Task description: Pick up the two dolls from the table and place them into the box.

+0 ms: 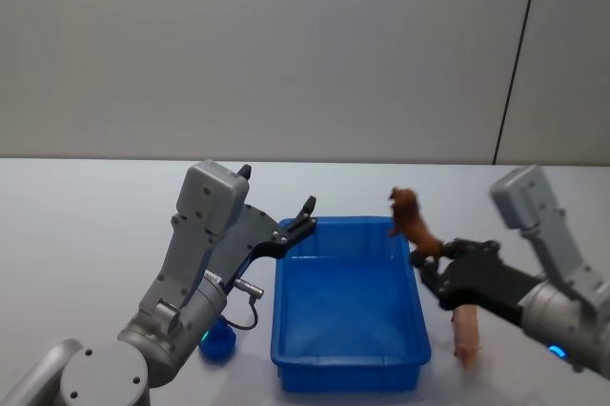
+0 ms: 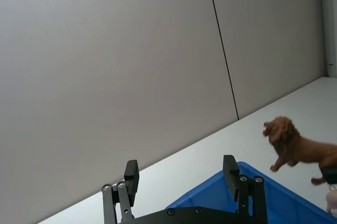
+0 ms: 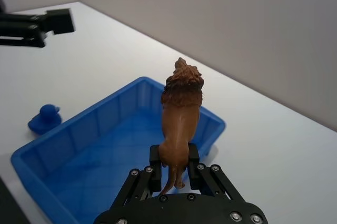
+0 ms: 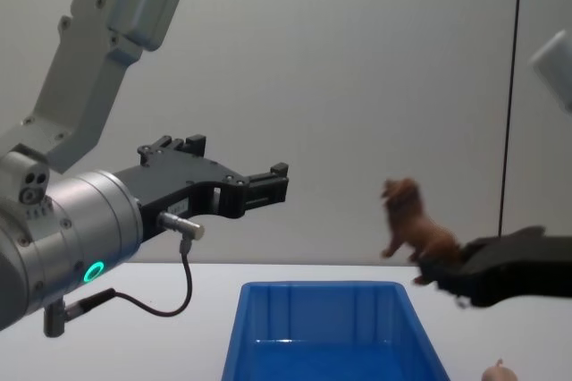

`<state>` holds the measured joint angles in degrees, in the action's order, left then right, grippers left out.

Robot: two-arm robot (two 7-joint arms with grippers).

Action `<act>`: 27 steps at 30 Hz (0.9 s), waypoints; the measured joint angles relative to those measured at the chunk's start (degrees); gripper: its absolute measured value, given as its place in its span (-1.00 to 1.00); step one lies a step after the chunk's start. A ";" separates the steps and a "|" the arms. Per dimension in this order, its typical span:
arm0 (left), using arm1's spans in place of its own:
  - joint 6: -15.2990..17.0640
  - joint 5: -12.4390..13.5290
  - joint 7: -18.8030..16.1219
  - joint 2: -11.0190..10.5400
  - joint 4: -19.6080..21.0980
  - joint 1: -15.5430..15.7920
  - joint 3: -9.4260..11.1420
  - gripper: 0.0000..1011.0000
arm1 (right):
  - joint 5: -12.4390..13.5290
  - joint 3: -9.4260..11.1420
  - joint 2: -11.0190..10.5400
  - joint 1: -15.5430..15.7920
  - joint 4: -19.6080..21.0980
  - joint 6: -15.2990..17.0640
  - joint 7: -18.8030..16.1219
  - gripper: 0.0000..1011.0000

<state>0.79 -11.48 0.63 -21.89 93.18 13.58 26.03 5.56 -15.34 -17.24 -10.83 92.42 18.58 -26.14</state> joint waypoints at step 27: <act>0.00 0.00 0.00 0.00 0.00 0.00 0.00 0.98 | -4.46 -4.40 3.22 -0.89 -4.63 0.52 -0.40 0.52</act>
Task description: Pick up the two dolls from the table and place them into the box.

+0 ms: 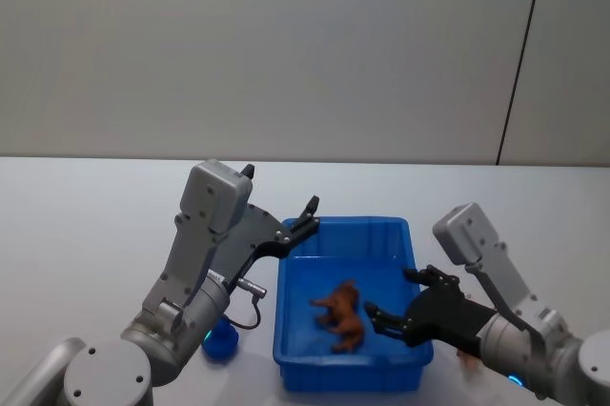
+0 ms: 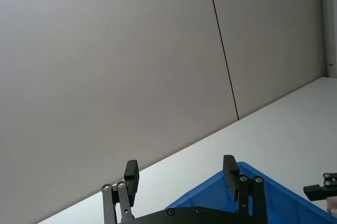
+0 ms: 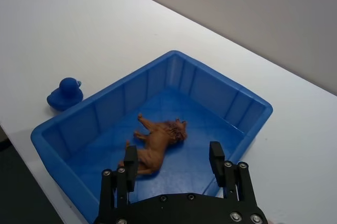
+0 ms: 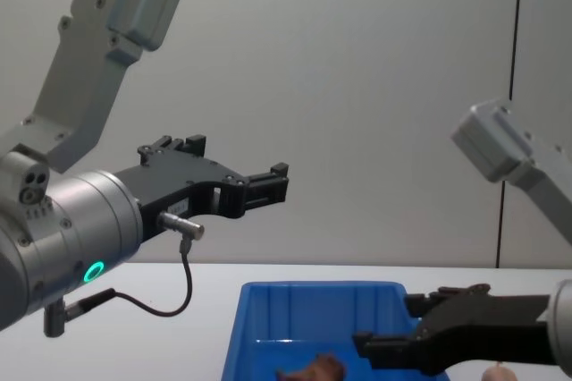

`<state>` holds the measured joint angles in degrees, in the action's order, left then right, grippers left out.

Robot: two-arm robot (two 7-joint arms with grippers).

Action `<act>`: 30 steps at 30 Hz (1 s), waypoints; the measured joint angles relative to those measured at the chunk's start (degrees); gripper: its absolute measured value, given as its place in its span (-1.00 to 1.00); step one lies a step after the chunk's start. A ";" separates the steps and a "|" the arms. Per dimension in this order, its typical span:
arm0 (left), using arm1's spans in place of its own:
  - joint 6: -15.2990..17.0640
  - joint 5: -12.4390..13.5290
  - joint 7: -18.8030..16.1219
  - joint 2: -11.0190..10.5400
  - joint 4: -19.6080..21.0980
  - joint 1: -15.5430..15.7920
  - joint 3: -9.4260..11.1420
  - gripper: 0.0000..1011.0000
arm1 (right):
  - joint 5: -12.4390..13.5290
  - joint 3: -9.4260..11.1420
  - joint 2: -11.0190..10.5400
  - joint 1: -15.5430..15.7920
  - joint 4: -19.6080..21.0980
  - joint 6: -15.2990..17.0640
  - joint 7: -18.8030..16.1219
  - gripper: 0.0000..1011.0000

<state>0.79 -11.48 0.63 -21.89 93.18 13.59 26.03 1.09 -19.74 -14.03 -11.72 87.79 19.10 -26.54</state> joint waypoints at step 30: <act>0.00 0.00 0.00 0.00 0.00 0.00 0.00 0.98 | 7.50 3.83 -5.75 7.65 4.17 1.68 11.08 0.98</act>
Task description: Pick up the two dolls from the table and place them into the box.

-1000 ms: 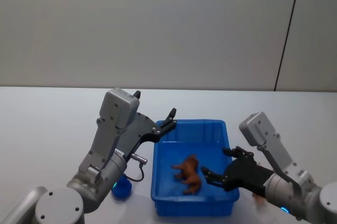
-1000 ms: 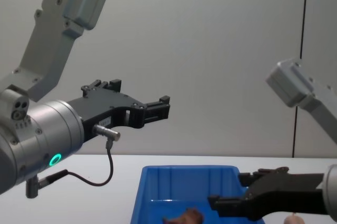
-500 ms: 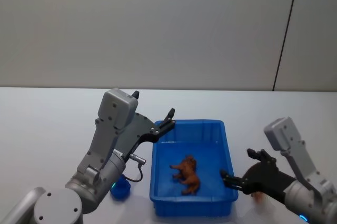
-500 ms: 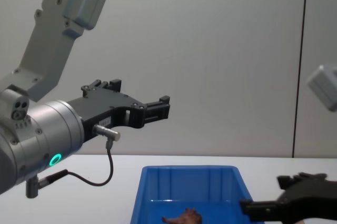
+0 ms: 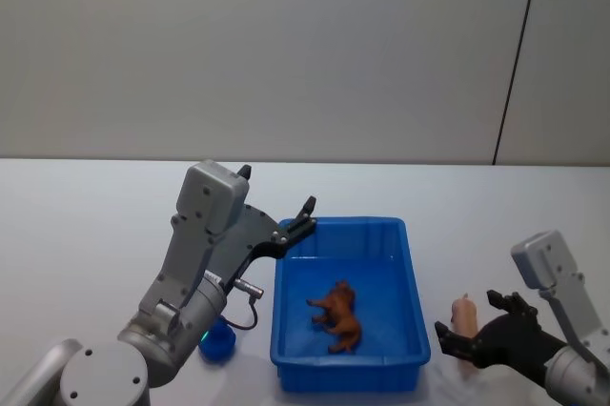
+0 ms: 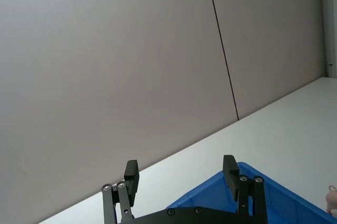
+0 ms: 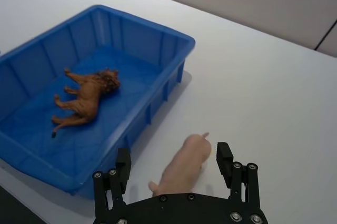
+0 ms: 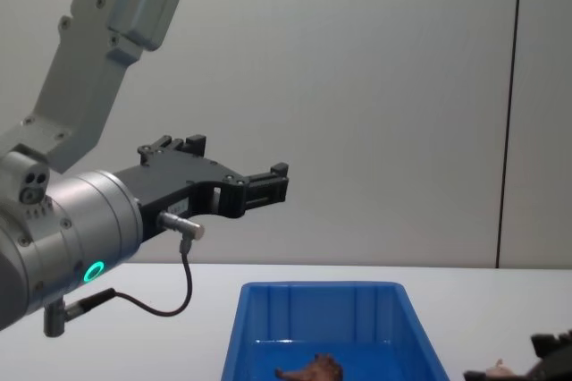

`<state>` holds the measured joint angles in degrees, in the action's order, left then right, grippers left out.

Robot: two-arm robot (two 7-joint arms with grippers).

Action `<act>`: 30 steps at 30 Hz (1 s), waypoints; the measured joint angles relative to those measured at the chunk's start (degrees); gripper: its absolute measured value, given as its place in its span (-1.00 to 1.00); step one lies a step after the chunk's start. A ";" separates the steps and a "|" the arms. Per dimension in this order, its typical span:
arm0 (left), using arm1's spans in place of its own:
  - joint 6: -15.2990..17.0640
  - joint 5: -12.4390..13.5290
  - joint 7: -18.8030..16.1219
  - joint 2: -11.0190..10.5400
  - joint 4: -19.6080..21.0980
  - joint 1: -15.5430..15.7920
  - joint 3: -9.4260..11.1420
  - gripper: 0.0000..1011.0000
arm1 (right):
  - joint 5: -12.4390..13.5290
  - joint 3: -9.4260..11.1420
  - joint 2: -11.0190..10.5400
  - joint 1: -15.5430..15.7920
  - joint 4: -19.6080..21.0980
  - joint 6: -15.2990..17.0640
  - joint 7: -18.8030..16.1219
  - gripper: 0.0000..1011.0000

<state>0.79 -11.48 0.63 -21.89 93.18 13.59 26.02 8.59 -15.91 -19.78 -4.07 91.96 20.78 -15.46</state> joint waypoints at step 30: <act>0.00 0.00 0.00 0.00 0.00 0.00 0.00 0.98 | 0.87 -0.77 3.28 -3.37 -8.88 5.07 2.57 0.63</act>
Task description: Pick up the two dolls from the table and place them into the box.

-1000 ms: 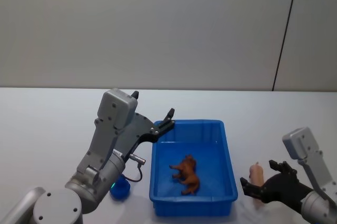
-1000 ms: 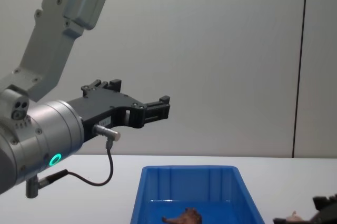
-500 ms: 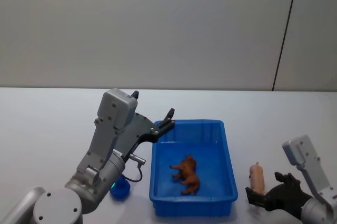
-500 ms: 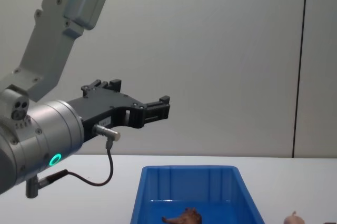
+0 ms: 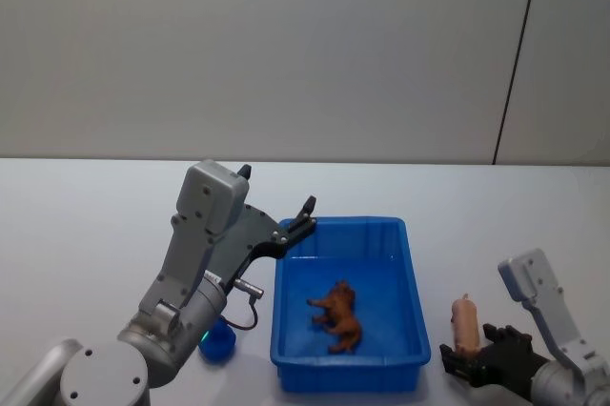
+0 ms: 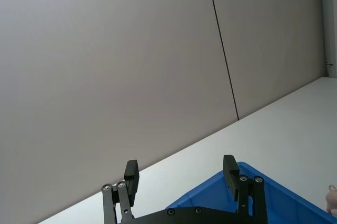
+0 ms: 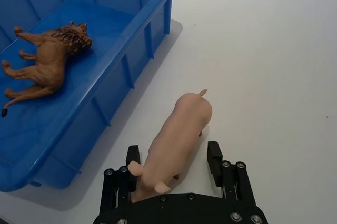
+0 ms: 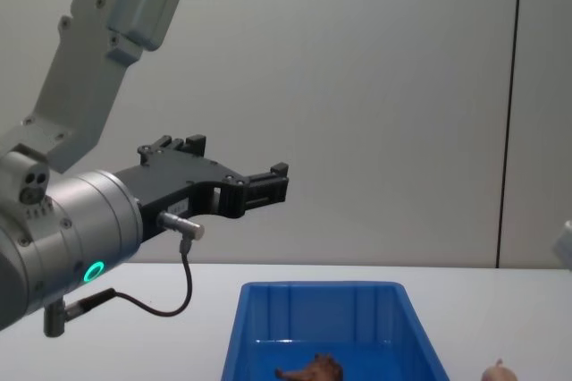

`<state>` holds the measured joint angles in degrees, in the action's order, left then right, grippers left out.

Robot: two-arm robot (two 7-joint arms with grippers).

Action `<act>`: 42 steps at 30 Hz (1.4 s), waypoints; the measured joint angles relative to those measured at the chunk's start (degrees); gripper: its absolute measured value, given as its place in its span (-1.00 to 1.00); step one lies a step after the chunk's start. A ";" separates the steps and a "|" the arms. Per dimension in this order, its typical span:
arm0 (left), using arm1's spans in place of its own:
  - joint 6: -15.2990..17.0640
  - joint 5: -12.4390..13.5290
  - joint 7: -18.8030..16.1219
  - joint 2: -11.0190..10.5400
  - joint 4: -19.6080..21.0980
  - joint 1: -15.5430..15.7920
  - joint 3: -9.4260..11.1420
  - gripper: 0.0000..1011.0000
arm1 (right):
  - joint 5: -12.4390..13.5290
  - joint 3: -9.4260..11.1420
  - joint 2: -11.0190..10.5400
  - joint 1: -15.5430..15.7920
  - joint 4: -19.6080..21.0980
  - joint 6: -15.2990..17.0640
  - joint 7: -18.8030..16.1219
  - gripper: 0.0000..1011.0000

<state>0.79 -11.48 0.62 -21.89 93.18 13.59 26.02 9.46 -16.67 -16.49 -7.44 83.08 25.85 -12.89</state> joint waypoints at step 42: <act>0.00 0.00 0.00 0.00 0.00 0.00 0.00 0.98 | -3.04 0.38 0.22 -1.90 5.14 -9.39 -2.46 -0.32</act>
<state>0.79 -11.48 0.63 -21.89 93.18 13.59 26.02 6.42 -16.30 -16.28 -9.35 88.22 16.46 -15.35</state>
